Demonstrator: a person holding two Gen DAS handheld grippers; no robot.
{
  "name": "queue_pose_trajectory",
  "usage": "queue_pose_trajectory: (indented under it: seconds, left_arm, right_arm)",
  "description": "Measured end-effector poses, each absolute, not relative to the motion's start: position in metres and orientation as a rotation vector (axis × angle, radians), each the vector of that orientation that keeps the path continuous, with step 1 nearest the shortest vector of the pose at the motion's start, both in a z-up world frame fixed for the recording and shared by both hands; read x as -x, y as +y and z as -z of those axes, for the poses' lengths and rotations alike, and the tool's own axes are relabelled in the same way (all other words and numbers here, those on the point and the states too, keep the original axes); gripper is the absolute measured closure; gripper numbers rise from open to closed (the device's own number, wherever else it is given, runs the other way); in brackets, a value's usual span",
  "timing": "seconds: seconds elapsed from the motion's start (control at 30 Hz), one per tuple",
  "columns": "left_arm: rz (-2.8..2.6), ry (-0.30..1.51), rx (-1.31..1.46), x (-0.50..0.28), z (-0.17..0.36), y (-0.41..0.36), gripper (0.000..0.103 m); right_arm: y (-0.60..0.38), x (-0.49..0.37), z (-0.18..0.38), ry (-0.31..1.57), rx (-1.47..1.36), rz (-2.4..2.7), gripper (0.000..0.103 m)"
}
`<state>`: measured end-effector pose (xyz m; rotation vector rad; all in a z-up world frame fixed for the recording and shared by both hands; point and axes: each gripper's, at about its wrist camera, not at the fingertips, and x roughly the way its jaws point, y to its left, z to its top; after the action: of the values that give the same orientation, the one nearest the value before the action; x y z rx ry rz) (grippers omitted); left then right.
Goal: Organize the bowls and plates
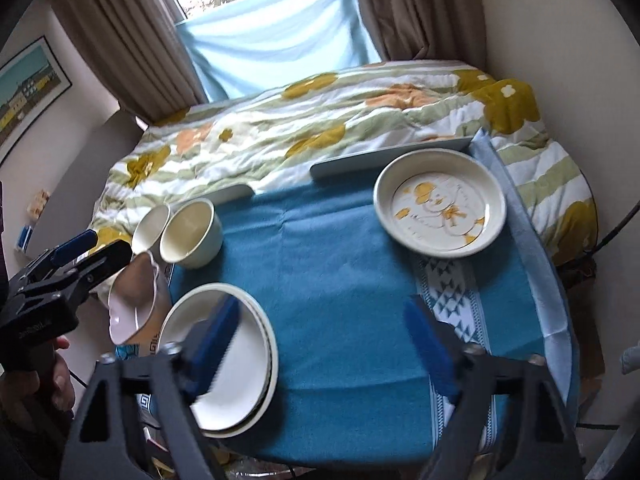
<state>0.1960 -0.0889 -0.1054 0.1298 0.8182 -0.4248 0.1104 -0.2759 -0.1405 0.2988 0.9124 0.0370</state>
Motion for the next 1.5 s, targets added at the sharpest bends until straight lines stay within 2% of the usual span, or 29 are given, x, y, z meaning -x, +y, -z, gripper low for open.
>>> queue_pose_trajectory:
  seconds: [0.2,0.33,0.4,0.47,0.57,0.67,0.73,0.83,0.9,0.97,1.03,1.13,1.3,1.5]
  left_arm:
    - [0.57,0.89,-0.104,-0.256,0.114,-0.167,0.0]
    - [0.634,1.015,-0.066,-0.292,0.154,-0.213,0.0]
    - [0.619,1.075,-0.072,-0.305,0.177,-0.23,0.001]
    - [0.615,1.121,-0.071,-0.317,0.199,-0.242,0.003]
    - [0.597,1.189,-0.088,-0.339,0.23,-0.261,0.018]
    - [0.585,1.232,-0.104,-0.358,0.252,-0.277,0.032]
    - [0.581,1.248,-0.11,-0.369,0.262,-0.286,0.041]
    - [0.589,1.265,-0.12,-0.385,0.272,-0.298,0.051]
    - [0.595,1.277,-0.13,-0.392,0.28,-0.305,0.053]
    - [0.601,1.287,-0.132,-0.397,0.286,-0.309,0.061]
    - [0.6,1.303,-0.137,-0.4,0.292,-0.311,0.077]
    - [0.61,1.322,-0.136,-0.401,0.298,-0.313,0.087]
    - [0.621,1.305,-0.145,-0.398,0.298,-0.314,0.087]
    - [0.621,1.288,-0.182,-0.393,0.295,-0.315,0.088]
  right_arm:
    - [-0.338,-0.111,0.12,0.742,-0.289,0.016,0.001]
    - [-0.37,-0.135,0.153,0.905,-0.396,0.042,0.001]
    - [-0.382,-0.139,0.169,0.918,-0.426,0.077,0.001]
    - [-0.392,-0.15,0.191,0.956,-0.467,0.073,0.001]
    - [-0.406,-0.166,0.219,0.999,-0.548,0.08,0.003]
    - [-0.422,-0.181,0.243,1.027,-0.633,0.1,0.018]
    - [-0.429,-0.191,0.253,1.051,-0.654,0.12,0.034]
    - [-0.432,-0.199,0.263,1.074,-0.662,0.163,0.043]
    - [-0.434,-0.202,0.268,1.076,-0.673,0.205,0.046]
    - [-0.434,-0.202,0.271,1.071,-0.682,0.23,0.049]
    - [-0.433,-0.204,0.273,1.073,-0.679,0.242,0.062]
    - [-0.435,-0.205,0.274,1.066,-0.685,0.262,0.073]
    - [-0.44,-0.211,0.279,1.073,-0.687,0.273,0.089]
    - [-0.446,-0.212,0.28,1.06,-0.723,0.262,0.09]
